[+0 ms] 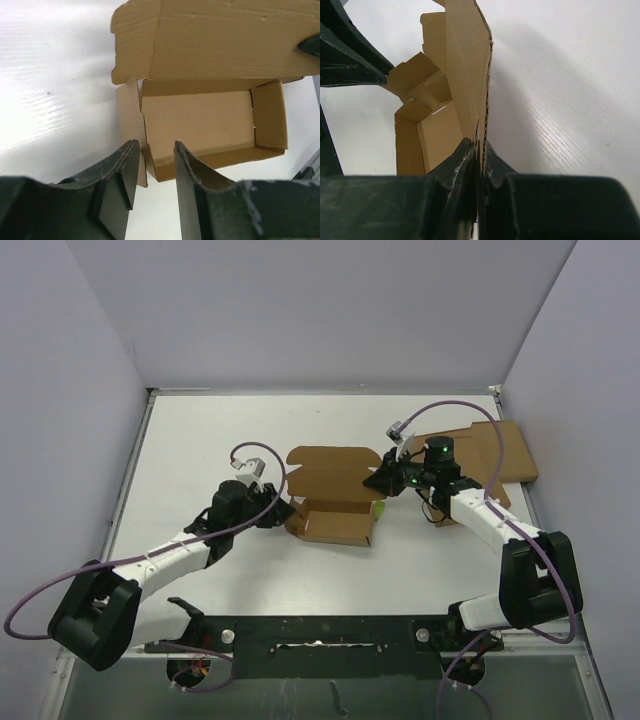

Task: Fold the paper box

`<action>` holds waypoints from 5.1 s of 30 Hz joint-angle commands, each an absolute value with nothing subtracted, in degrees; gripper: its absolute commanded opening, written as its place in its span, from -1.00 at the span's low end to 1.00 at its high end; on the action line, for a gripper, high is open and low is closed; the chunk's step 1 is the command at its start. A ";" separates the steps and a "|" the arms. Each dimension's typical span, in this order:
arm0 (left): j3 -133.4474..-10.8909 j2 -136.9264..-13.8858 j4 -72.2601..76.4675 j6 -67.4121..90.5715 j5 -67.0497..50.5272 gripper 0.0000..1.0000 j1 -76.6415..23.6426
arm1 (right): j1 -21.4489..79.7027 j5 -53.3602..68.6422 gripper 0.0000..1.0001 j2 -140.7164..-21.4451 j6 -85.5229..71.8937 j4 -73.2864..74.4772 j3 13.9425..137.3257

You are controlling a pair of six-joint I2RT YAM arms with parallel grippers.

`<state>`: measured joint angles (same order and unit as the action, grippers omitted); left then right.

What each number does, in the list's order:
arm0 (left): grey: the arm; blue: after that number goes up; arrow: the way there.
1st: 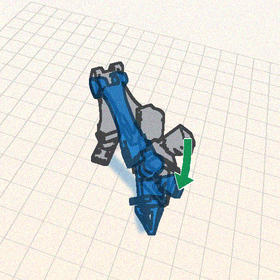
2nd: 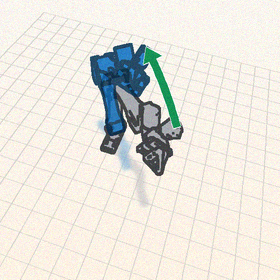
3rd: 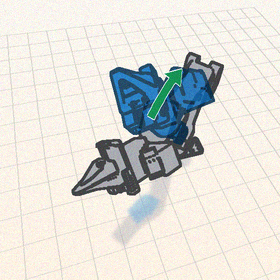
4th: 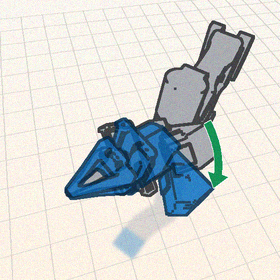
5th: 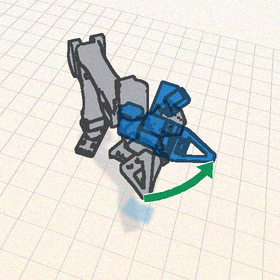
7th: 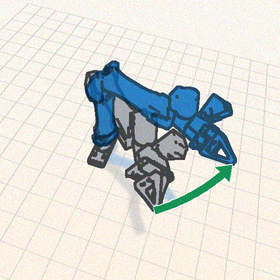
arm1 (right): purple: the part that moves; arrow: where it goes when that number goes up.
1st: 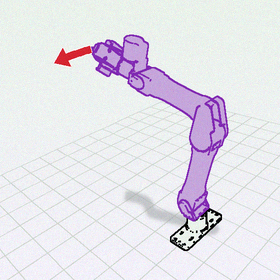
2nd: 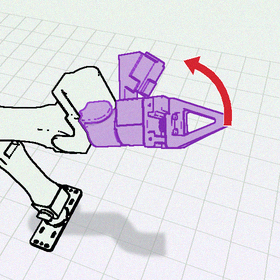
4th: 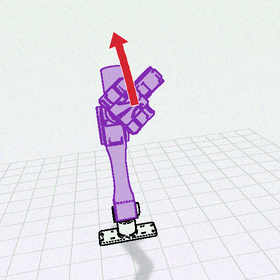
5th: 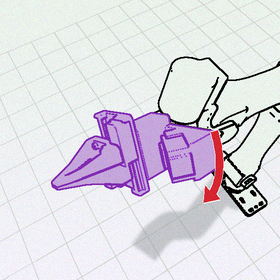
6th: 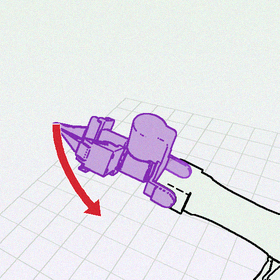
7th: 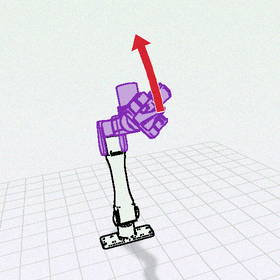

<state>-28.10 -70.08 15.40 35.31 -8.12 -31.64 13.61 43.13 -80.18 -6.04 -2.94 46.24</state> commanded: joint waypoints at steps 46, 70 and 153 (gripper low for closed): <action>-25.24 -85.74 36.12 44.96 -28.29 -0.09 -22.52 | 14.41 44.57 -1.00 -80.74 -4.67 -3.99 47.64; -35.76 -86.65 14.57 39.70 -12.18 -0.10 -33.43 | 14.74 44.73 -1.00 -80.68 -4.70 -3.97 47.64; -31.04 -41.85 -1.96 19.59 -20.29 0.86 -22.94 | 10.53 71.79 -1.00 -77.73 9.33 -0.51 49.48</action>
